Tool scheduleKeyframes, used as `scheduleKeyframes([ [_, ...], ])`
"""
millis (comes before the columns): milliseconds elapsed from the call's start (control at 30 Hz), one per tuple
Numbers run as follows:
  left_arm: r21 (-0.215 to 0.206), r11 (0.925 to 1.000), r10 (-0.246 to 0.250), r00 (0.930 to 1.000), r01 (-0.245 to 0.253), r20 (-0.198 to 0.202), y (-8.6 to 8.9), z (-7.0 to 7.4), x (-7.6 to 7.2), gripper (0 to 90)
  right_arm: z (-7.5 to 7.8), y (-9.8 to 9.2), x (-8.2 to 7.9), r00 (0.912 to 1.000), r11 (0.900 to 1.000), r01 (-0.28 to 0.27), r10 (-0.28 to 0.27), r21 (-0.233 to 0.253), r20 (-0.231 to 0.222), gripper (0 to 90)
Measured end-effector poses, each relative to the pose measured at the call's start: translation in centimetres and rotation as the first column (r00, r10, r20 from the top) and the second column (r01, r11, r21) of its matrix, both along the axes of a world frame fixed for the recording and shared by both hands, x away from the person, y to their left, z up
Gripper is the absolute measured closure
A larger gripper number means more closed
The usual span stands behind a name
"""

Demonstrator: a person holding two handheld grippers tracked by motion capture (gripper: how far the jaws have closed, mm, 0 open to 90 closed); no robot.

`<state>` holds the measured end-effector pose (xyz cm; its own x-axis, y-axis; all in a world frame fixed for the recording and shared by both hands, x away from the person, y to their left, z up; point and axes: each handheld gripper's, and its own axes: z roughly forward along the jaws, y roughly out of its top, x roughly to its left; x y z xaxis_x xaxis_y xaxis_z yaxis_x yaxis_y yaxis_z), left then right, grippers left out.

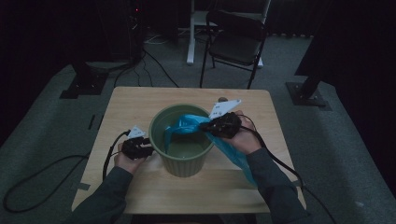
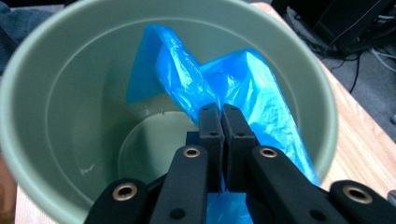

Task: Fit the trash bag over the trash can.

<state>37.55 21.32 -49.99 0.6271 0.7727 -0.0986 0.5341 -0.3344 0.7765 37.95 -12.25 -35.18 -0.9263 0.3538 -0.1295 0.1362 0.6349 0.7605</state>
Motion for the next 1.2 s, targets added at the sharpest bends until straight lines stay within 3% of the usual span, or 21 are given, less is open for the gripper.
scheduleKeyframes([
  [200,0.0,1.0,0.0,1.0,0.0,0.0,0.0,0.0,0.0,53.8,-0.8,0.5,0.1,0.9998,0.999,-0.009,0.008,-0.04,-0.017,87.7],
  [300,0.001,1.0,0.0,1.0,0.0,0.0,0.0,0.0,0.0,53.8,-0.9,0.5,0.1,0.9998,0.999,-0.004,0.003,-0.034,-0.021,81.4],
  [333,0.001,1.0,0.0,1.0,0.0,0.0,0.0,0.0,0.0,53.8,-0.9,0.4,0.1,0.9998,1.0,-0.001,0.001,-0.03,-0.018,81.4],
  [367,0.0,1.0,0.0,1.0,0.0,0.0,0.0,0.0,0.0,53.7,-0.7,0.1,-0.1,0.9999,1.0,0.013,-0.013,-0.009,-0.003,71.9],
  [667,0.0,1.0,0.001,1.0,-0.001,-0.001,0.0,0.0,0.0,53.7,0.8,-1.4,-1.4,0.9997,0.997,0.017,-0.019,0.069,0.018,58.9],
  [900,0.0,1.0,0.001,1.0,-0.001,-0.002,0.0,0.0,0.0,53.7,1.8,-2.7,-3.0,0.9977,0.996,0.024,-0.029,0.086,0.061,57.0],
  [1200,0.003,1.0,-0.001,1.0,0.001,-0.006,0.0,-0.1,0.1,53.7,1.0,-5.6,-3.9,0.995,0.992,0.082,-0.087,0.094,0.051,59.0],
])
